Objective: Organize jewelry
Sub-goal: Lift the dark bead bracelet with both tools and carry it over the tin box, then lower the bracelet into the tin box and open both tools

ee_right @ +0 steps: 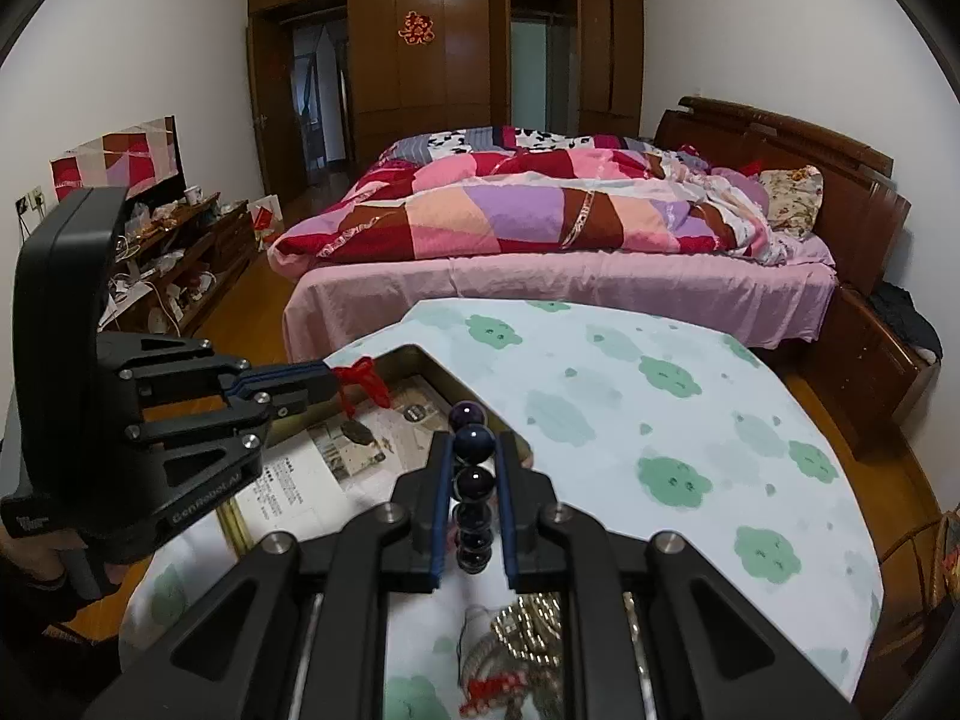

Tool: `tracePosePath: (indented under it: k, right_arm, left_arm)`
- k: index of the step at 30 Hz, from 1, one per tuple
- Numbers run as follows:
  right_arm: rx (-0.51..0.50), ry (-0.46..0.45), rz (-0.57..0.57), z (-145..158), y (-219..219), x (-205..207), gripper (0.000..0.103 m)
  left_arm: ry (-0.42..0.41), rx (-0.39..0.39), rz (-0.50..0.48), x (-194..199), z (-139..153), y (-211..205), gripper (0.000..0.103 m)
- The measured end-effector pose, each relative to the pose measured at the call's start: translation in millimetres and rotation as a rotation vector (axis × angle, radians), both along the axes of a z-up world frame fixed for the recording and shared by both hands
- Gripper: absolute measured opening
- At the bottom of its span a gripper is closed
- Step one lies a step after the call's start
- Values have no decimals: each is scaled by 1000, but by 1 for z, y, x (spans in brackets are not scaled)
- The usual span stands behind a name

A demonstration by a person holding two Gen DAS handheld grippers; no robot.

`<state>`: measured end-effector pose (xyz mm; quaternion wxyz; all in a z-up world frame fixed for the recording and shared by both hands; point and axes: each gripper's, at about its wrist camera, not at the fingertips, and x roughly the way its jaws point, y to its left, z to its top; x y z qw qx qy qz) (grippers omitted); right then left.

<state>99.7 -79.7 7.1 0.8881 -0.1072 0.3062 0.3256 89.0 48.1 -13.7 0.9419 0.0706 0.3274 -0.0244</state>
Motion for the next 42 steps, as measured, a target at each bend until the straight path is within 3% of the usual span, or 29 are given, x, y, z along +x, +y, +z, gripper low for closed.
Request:
tracePosePath:
  k: [13,30,42]
  right_arm:
    - [7,10,1,-4,21,21,16]
    - [15,0,15,8,32,25,16]
    - [-25,93,-19,-35,33,46,16]
  left_arm:
    - [59,26,20,38,-13,11,0]
    - [77,1,28,48,-15,18,0]
    - [125,15,20,65,-33,12,1]
